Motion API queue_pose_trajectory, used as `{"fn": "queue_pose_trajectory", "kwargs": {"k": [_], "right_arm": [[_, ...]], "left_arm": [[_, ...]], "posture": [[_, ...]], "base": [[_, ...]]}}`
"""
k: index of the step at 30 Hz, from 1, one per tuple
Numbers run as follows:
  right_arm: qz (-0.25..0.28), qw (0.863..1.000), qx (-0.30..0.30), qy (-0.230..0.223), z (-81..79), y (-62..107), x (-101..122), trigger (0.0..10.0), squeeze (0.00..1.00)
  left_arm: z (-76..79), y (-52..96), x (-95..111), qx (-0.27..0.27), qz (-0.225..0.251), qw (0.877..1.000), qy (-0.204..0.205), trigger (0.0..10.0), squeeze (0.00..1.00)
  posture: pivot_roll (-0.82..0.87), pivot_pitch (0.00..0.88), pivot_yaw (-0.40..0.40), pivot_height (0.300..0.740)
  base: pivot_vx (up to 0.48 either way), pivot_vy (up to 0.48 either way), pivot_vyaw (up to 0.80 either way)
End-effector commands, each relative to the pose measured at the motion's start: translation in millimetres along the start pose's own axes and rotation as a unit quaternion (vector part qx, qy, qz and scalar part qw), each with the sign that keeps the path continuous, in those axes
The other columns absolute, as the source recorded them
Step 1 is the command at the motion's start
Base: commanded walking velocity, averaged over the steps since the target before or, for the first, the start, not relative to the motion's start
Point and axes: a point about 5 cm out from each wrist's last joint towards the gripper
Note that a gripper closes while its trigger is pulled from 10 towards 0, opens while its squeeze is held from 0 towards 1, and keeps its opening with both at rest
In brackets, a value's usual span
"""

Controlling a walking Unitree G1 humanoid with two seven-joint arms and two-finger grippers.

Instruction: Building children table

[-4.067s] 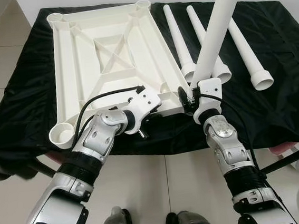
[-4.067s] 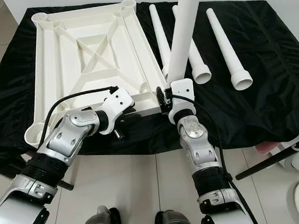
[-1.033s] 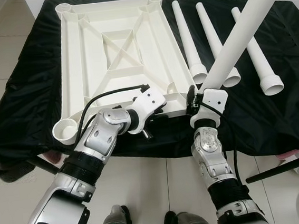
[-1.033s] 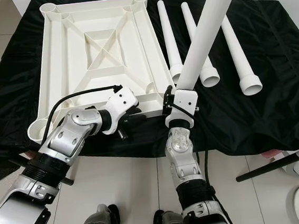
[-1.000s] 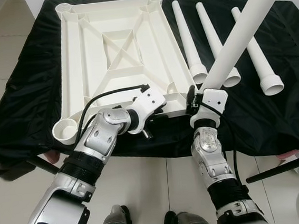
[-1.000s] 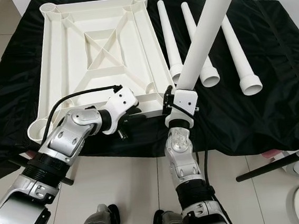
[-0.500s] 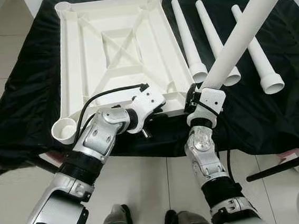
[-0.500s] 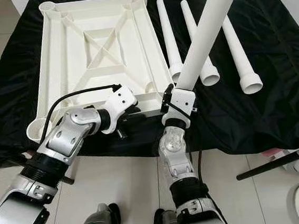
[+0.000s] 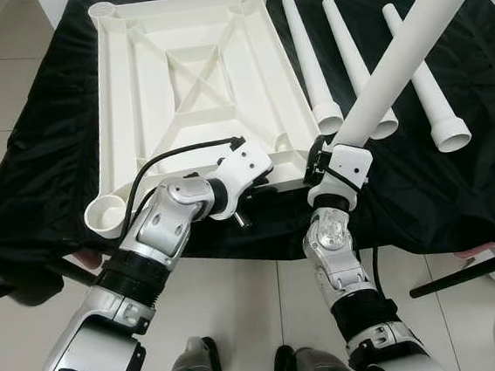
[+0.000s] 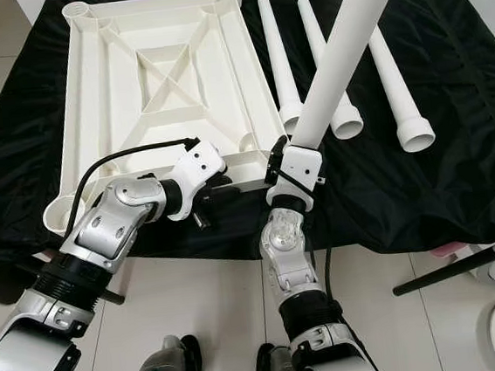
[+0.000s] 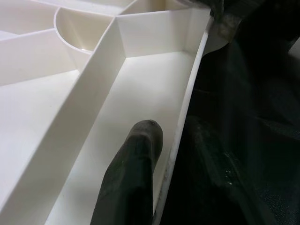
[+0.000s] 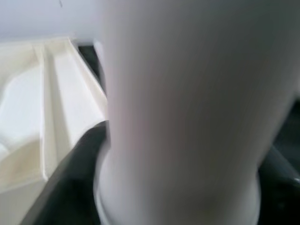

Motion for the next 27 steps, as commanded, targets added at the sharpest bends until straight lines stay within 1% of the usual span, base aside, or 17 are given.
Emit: {"fn": "queue_pose_trajectory", "kwargs": {"k": [1,11,12,14,16,17,19,20,23,26,27], "right_arm": [[-0.088,0.995,-0.054,0.004,19.9,16.2,-31.8,10.0,1.0],[-0.077,0.996,-0.044,0.002,18.6,14.6,-29.9,10.0,1.0],[-0.076,0.996,-0.036,0.0,17.7,14.1,-29.4,10.0,0.0],[-0.076,0.996,-0.036,0.0,17.7,14.1,-29.4,10.0,0.0],[-0.077,0.997,-0.017,-0.006,15.6,13.8,-28.9,10.0,0.0],[-0.077,0.997,-0.017,-0.006,15.6,13.8,-28.9,10.0,0.0],[-0.081,0.996,0.015,-0.018,12.9,13.2,-28.7,10.0,0.0],[-0.081,0.996,0.015,-0.018,12.9,13.2,-28.7,10.0,0.0],[-0.083,0.995,0.052,-0.021,12.9,11.5,-28.4,10.0,0.0],[-0.086,0.994,0.068,-0.022,13.4,10.1,-28.2,10.0,0.0],[-0.083,0.993,0.086,-0.021,13.8,8.7,-26.8,10.0,0.0]], "left_arm": [[2.8,1.8,-5.0,-0.016,-0.01,1.0,0.006,10.0,0.0],[3.0,0.4,-3.5,-0.017,-0.007,1.0,0.006,10.0,0.0],[2.7,0.2,-3.3,-0.016,-0.007,1.0,0.006,10.0,0.0],[2.7,0.2,-3.3,-0.016,-0.007,1.0,0.006,10.0,0.0],[2.3,0.2,-3.4,-0.016,-0.006,1.0,0.006,10.0,0.0],[2.3,0.2,-3.4,-0.016,-0.006,1.0,0.006,10.0,0.0],[2.1,0.3,-3.7,-0.015,-0.007,1.0,0.006,10.0,0.0],[2.1,0.3,-3.7,-0.015,-0.007,1.0,0.006,10.0,0.0],[2.4,-0.1,-3.7,-0.015,-0.007,1.0,0.005,10.0,0.0],[2.3,-0.7,-3.2,-0.015,-0.006,1.0,0.005,10.0,0.0],[2.2,-1.3,-2.8,-0.015,-0.005,1.0,0.005,10.0,0.0]], "posture": [[0.14,0.188,0.017,0.74],[0.13,0.184,0.015,0.74],[0.13,0.183,0.014,0.74],[0.13,0.183,0.014,0.74],[0.13,0.181,0.013,0.74],[0.13,0.181,0.013,0.74],[0.13,0.176,0.012,0.74],[0.13,0.176,0.012,0.74],[0.12,0.171,0.009,0.74],[0.12,0.17,0.005,0.74],[0.12,0.167,0.004,0.74]], "base": [[0.0,0.0,0.0],[0.0,0.0,0.0],[0.0,0.0,0.0],[0.0,0.0,0.0],[0.0,0.0,0.0],[0.0,0.0,0.0],[0.0,0.0,0.0],[0.0,0.0,0.0],[0.0,0.0,0.0],[0.0,0.0,0.0],[0.0,0.0,0.0]]}}
Point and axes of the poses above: a point about 5 cm out from each wrist's last joint towards the gripper, its own y axis pointing back from the gripper into the wrist, its own x axis along the axis of the wrist's last joint, z = x × y, and after that the axes turned 11 degrees about -y, right-handed
